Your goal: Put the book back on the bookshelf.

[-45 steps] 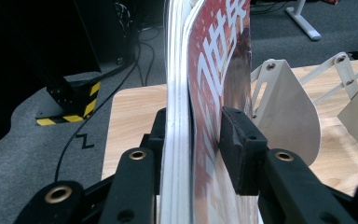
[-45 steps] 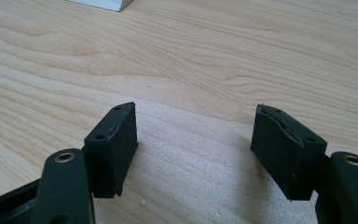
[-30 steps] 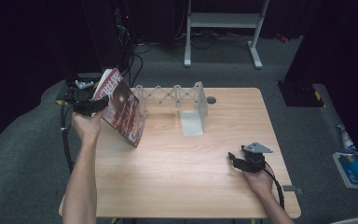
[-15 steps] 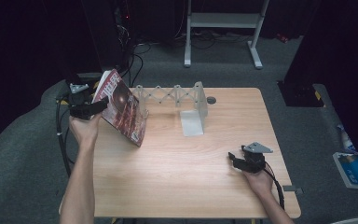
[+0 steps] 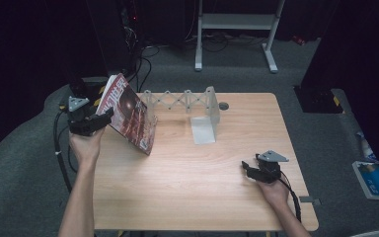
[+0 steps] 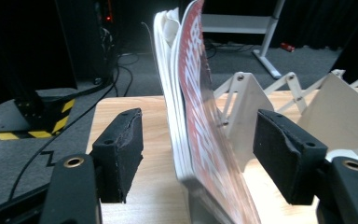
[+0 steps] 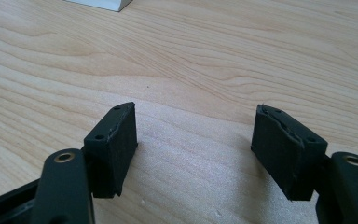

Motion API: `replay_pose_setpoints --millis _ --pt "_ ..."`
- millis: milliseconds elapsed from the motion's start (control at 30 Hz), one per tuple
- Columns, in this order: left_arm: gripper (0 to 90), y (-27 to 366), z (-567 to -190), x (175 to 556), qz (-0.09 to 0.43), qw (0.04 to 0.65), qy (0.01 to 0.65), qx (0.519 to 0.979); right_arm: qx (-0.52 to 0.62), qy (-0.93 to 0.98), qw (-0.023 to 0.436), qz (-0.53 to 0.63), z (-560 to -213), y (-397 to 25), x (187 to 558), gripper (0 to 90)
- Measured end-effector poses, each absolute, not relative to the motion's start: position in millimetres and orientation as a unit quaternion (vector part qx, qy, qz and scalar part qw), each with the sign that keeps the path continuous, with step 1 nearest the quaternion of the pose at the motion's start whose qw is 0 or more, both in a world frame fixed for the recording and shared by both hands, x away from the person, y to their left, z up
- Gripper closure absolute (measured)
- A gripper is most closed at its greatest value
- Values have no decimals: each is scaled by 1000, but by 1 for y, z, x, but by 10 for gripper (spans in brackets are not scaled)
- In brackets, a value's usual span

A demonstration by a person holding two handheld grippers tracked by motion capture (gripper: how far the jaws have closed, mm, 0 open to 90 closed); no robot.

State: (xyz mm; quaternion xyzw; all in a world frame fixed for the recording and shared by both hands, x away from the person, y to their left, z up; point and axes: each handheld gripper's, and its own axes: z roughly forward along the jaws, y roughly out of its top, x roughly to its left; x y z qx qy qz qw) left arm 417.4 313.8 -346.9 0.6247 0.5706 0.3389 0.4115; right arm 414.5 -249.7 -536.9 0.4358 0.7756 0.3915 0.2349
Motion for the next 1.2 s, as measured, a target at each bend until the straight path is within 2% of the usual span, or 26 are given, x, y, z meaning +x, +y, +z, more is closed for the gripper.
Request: replay_pose_setpoints --millis 367,1200 --pt "337 320 -342 390 335 428 564 622 435 776 236 391 -537 -250 415 310" --pt "347 316 -347 359 321 471 547 613 435 776 236 391 -537 -250 415 310"
